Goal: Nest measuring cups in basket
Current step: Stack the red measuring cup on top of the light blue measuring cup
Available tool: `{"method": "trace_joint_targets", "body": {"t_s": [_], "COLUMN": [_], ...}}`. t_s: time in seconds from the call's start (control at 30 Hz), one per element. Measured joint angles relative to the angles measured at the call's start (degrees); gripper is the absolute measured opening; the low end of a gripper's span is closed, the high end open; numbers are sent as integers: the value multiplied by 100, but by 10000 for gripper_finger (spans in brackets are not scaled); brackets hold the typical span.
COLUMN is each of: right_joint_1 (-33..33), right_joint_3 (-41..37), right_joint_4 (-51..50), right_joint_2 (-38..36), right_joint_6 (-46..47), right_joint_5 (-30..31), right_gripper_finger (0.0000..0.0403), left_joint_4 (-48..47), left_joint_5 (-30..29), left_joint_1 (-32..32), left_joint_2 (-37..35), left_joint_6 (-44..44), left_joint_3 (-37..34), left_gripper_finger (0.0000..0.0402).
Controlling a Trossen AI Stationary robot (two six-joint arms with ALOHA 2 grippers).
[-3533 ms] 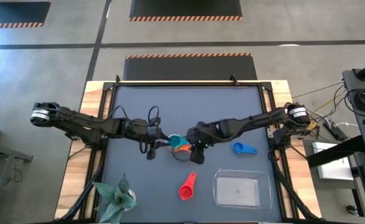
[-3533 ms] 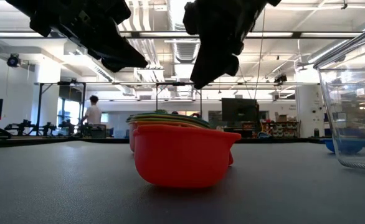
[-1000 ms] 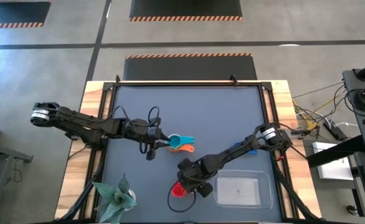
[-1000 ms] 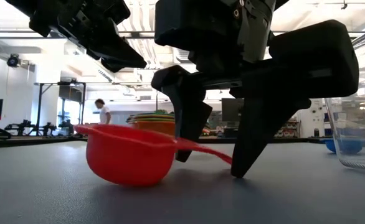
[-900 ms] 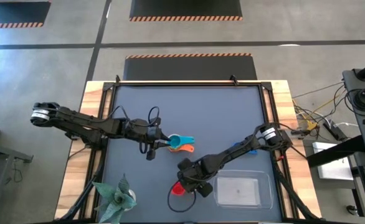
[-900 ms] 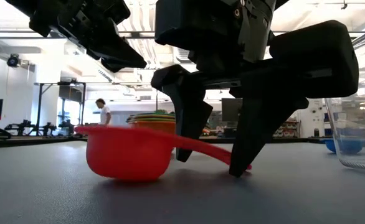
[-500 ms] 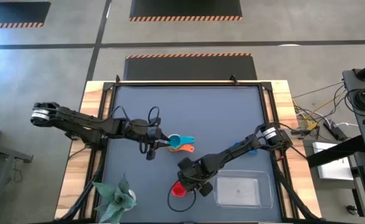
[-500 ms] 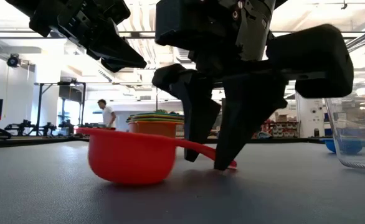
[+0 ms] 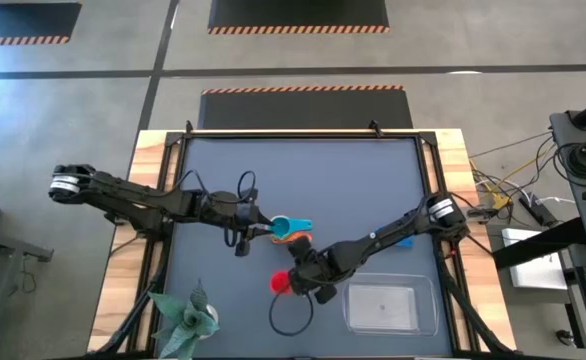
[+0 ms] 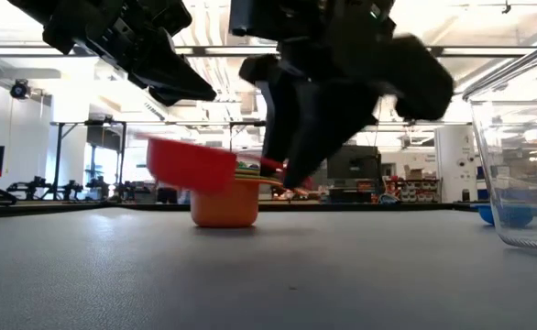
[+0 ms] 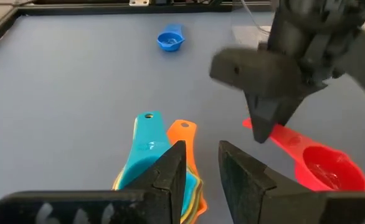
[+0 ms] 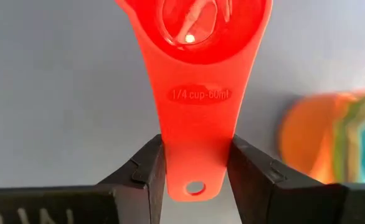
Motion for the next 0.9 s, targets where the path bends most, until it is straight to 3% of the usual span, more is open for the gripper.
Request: {"method": "trace_joint_targets", "body": {"t_s": [0.17,0.27,0.63,0.9], "right_joint_1": [-334,-529,-1257,-1429], "right_joint_3": [0,0,-25,-59], "right_joint_4": [-50,-64,-553,-608], "right_joint_2": [-260,-398,-480,-475], "right_joint_6": [1001,1426,1788,1969], "right_joint_5": [274,514,495,105], "right_gripper_finger": [126,130,133,149], "left_joint_4": [-289,-672,-1064,-858], "left_joint_5": [-865,-1047,-2330,-2376], "left_joint_1": [2,-20,-706,-787], "left_joint_2": [-235,-474,-1467,-1673], "left_joint_6": [-24,-82,-112,-91], "left_joint_3": [280,398,335,15], "left_gripper_finger": [77,77,74,74]}}
